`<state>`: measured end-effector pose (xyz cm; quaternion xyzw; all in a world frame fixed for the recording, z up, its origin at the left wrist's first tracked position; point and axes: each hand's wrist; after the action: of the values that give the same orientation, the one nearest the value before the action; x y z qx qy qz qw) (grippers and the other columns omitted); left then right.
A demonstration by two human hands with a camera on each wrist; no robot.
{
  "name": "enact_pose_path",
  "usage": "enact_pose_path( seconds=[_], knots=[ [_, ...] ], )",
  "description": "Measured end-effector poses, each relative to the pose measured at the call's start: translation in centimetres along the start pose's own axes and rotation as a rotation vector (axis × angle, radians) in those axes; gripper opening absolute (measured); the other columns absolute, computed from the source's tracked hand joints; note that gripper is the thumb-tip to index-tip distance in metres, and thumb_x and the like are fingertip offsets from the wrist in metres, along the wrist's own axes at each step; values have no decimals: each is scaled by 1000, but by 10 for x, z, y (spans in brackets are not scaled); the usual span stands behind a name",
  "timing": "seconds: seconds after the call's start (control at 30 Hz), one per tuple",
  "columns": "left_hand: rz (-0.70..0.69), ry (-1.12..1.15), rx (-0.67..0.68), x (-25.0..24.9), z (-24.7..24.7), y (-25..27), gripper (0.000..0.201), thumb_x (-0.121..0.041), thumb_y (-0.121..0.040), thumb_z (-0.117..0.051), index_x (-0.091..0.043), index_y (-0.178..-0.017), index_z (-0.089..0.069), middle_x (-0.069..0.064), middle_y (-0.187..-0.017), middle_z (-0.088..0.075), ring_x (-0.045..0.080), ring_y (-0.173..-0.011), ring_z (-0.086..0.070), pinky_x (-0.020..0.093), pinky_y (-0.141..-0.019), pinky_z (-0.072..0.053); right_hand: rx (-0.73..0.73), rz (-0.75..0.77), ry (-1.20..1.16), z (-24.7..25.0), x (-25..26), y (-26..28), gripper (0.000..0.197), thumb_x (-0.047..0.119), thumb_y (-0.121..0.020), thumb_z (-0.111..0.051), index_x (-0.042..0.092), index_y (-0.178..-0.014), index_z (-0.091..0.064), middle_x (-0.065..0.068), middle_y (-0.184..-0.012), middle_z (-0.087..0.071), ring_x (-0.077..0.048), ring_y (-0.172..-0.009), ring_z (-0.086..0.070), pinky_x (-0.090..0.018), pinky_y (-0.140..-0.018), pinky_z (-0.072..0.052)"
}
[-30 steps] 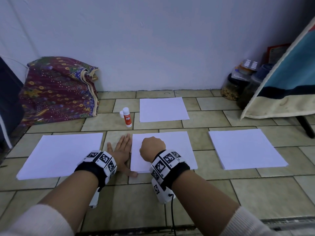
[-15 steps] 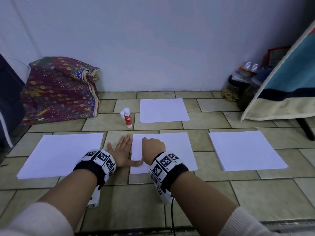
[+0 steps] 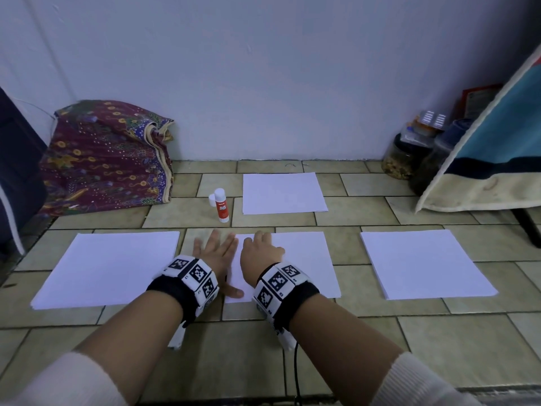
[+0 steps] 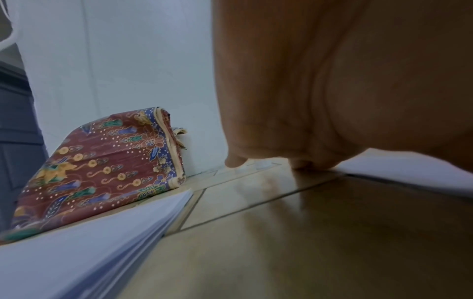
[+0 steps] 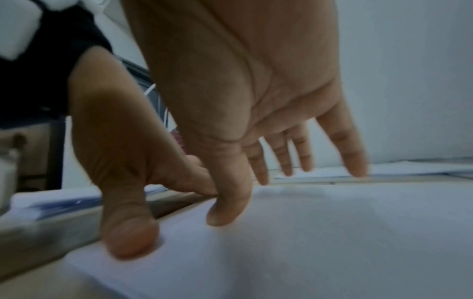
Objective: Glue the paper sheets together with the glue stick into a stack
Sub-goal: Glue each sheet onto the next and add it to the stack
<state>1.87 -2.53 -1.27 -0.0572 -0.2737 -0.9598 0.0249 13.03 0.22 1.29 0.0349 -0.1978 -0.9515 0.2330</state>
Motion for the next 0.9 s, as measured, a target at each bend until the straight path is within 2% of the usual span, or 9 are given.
enact_pose_path(
  seconds=[0.13,0.33,0.43,0.5,0.57,0.67,0.73,0.8,0.9],
  knots=[
    [14,25,15,2,0,0,124,-74,-75,-58,-13,-150,20,-1,-158,26,33,-143,25,62,-112,7,66,118,-131,4,-20,-9,79,31,-88,-66,19,-150,-19,0,-153,-27,-21,-142,-24,-62,-112,-17],
    [-22,29,42,5,1,2,128,-83,-69,-50,-14,-149,23,-3,-156,30,30,-142,30,63,-109,12,49,37,-248,2,-69,-2,91,50,-79,-71,24,-150,-19,0,-151,-35,-24,-136,-37,-59,-115,-5],
    [-63,-7,-68,10,-6,-5,160,-105,-20,2,-11,-149,21,-6,-152,27,24,-140,32,65,-109,9,41,-38,-292,3,-105,3,89,50,-78,-71,24,-147,-22,1,-142,-47,-23,-132,-42,-56,-116,-8],
    [-58,-66,-195,12,-8,-4,158,-98,-17,23,-8,-147,16,-3,-154,15,19,-139,34,61,-105,8,35,-94,-302,3,-129,5,90,50,-75,-74,23,-146,-24,1,-136,-53,-23,-128,-46,-54,-116,-15],
    [-53,-80,-183,15,-14,-9,156,-96,-14,26,-9,-143,22,-9,-152,23,16,-139,33,59,-95,21,25,-125,-304,1,-144,6,92,48,-73,-76,21,-144,-25,0,-129,-58,-24,-123,-50,-53,-114,-21],
    [-114,-29,-115,23,-22,-8,142,-99,-44,-3,-8,-153,-8,-5,-158,-18,19,-147,16,55,-108,18,3,-133,-253,2,-148,8,90,47,-74,-76,19,-143,-26,0,-127,-58,-23,-123,-51,-51,-115,-18],
    [-127,-55,-87,21,-14,-5,146,-95,-34,-17,-13,-153,8,-8,-161,8,19,-146,20,60,-109,14,-9,-150,-196,5,-144,11,89,49,-75,-75,16,-142,-28,-3,-129,-56,-24,-125,-48,-51,-115,-19],
    [-83,-9,-20,12,0,3,155,-94,-20,-13,-18,-151,19,-11,-155,27,20,-143,27,66,-107,12,-15,-213,-94,9,-138,14,89,55,-74,-73,14,-141,-30,-9,-135,-47,-28,-132,-38,-50,-113,-25],
    [-36,-2,18,4,12,7,175,-97,2,16,-19,-154,4,-7,-161,13,23,-147,18,65,-108,12,-2,-263,63,11,-130,16,86,59,-75,-69,13,-139,-33,-15,-141,-34,-32,-136,-26,-48,-110,-30]
  ],
)
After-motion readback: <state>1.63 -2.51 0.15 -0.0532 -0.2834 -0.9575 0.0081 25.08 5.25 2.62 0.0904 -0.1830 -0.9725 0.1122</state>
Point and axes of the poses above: each hand's wrist, its own y-axis away from the middle knuckle, its own z-axis out of the back of the hand, x = y × z
